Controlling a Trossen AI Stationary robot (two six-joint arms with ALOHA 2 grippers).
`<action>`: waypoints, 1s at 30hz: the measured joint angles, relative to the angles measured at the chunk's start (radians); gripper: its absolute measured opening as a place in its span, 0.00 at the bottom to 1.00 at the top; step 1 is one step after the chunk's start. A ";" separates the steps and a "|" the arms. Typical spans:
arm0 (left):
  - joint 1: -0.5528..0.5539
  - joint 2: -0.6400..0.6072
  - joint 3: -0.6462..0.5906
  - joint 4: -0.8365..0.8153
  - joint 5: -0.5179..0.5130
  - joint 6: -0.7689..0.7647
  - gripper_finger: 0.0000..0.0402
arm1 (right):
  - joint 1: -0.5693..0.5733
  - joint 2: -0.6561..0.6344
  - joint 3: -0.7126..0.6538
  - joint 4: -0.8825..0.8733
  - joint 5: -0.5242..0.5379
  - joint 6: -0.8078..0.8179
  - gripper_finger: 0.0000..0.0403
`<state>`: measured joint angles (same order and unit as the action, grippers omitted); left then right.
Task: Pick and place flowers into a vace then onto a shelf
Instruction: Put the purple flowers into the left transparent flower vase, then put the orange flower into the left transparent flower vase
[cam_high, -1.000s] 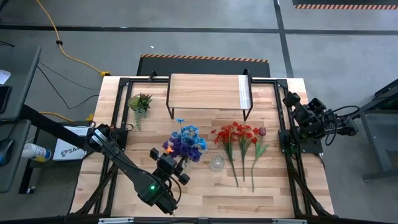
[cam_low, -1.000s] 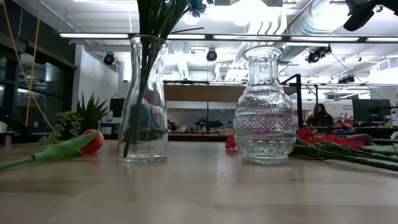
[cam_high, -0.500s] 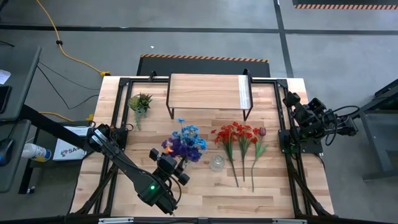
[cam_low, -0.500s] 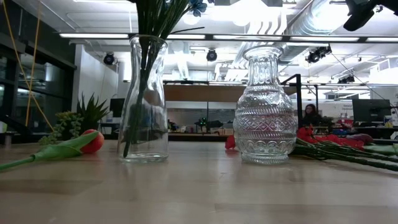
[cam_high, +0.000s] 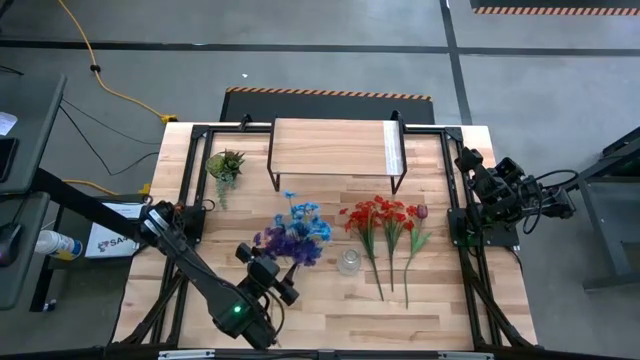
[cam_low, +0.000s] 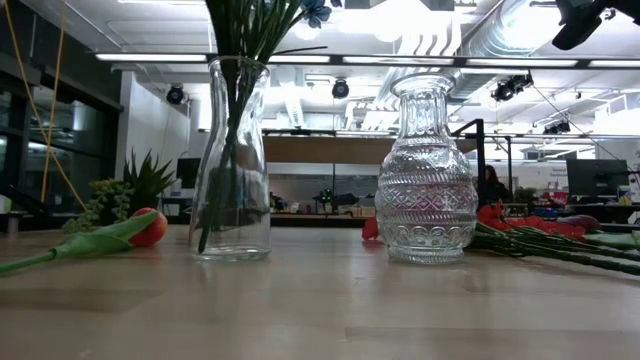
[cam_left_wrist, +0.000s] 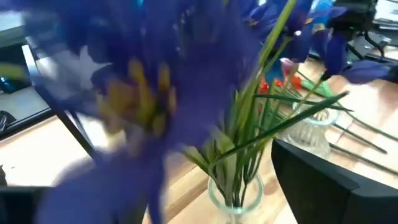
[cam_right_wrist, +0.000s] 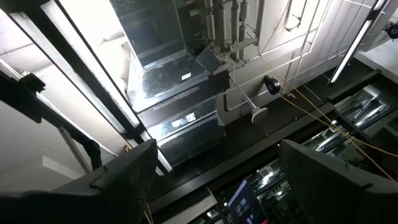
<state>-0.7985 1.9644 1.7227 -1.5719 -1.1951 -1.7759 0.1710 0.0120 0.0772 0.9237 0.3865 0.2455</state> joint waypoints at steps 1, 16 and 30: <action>-0.006 0.000 0.005 0.000 -0.003 0.002 0.87 | 0.000 0.000 0.000 0.000 0.000 0.000 0.81; -0.027 0.000 0.081 0.000 0.043 0.165 0.88 | 0.000 0.000 0.000 0.000 -0.011 0.009 0.81; -0.033 0.000 0.099 0.001 0.339 0.175 0.88 | 0.000 0.000 0.000 0.000 -0.011 0.009 0.81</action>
<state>-0.8320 1.9644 1.8218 -1.5713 -0.8560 -1.6009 0.1711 0.0119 0.0772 0.9241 0.3756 0.2547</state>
